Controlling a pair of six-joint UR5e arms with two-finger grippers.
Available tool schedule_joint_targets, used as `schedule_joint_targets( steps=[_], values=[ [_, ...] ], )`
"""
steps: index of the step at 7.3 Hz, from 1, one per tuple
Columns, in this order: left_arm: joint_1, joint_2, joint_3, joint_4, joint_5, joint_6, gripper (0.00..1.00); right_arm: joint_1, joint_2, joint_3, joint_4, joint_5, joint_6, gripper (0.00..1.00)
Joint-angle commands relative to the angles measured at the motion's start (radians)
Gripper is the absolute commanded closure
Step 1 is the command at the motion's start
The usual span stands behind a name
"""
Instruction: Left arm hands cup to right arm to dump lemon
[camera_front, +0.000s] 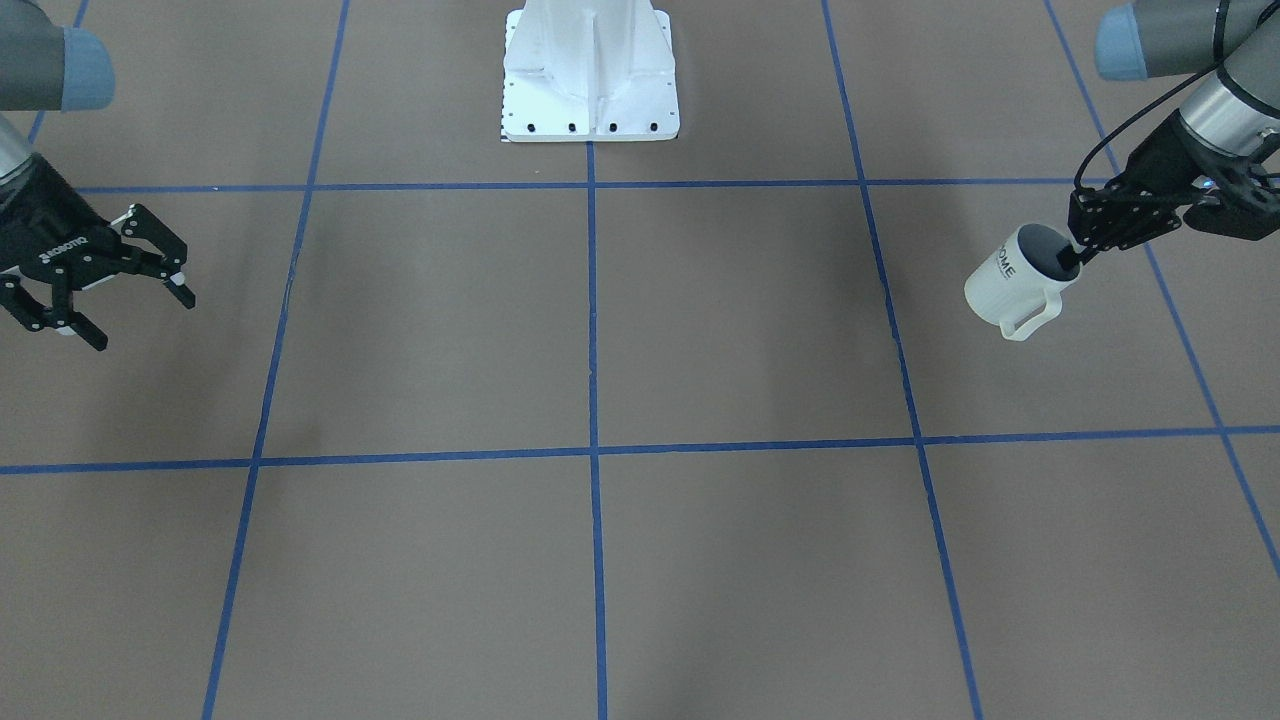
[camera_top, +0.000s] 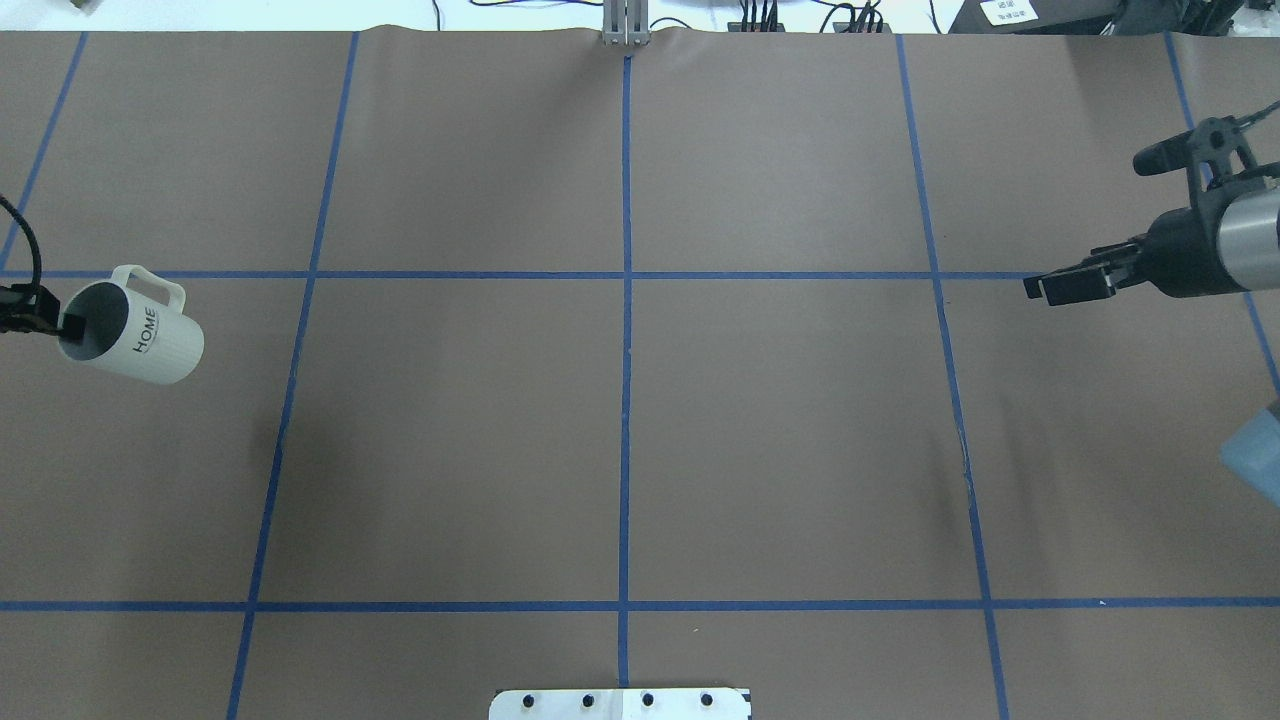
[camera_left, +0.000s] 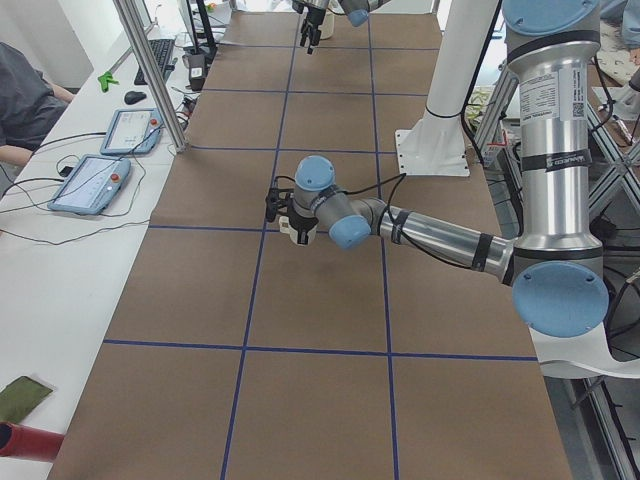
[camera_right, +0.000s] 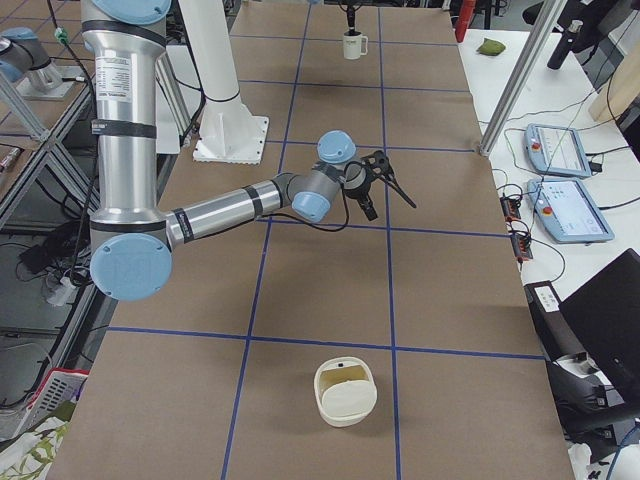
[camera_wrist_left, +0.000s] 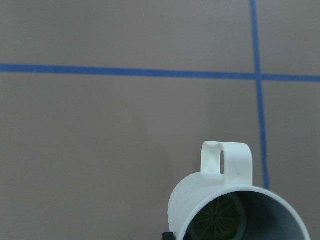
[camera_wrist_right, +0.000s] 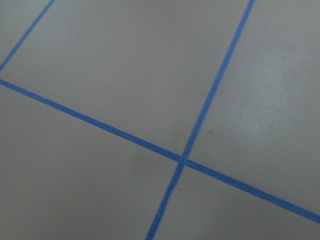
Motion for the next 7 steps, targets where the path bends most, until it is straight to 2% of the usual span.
schedule_joint_targets(
  steps=[1, 2, 4, 5, 6, 7],
  values=[
    [-0.003, -0.141, -0.069, 0.233, 0.001, -0.017, 1.0, -0.122, 0.143, -0.062, 0.194, -0.047, 0.012, 0.02],
    [-0.001, -0.169, -0.089, 0.249, 0.001, -0.087, 1.0, -0.18, 0.195, -0.067, 0.219, -0.082, 0.087, 0.07],
    [0.002, -0.29, -0.088, 0.256, 0.007, -0.436, 1.0, -0.332, 0.301, -0.059, 0.215, -0.355, 0.086, 0.02],
    [0.002, -0.333, -0.082, 0.277, 0.004, -0.623, 1.0, -0.369, 0.335, -0.058, 0.215, -0.431, 0.081, 0.02],
    [0.006, -0.382, -0.077, 0.311, 0.003, -0.708, 1.0, -0.406, 0.358, -0.056, 0.215, -0.508, 0.071, 0.02],
    [0.008, -0.432, -0.079, 0.36, 0.003, -0.779, 1.0, -0.462, 0.361, -0.053, 0.215, -0.647, -0.025, 0.02]
  ],
)
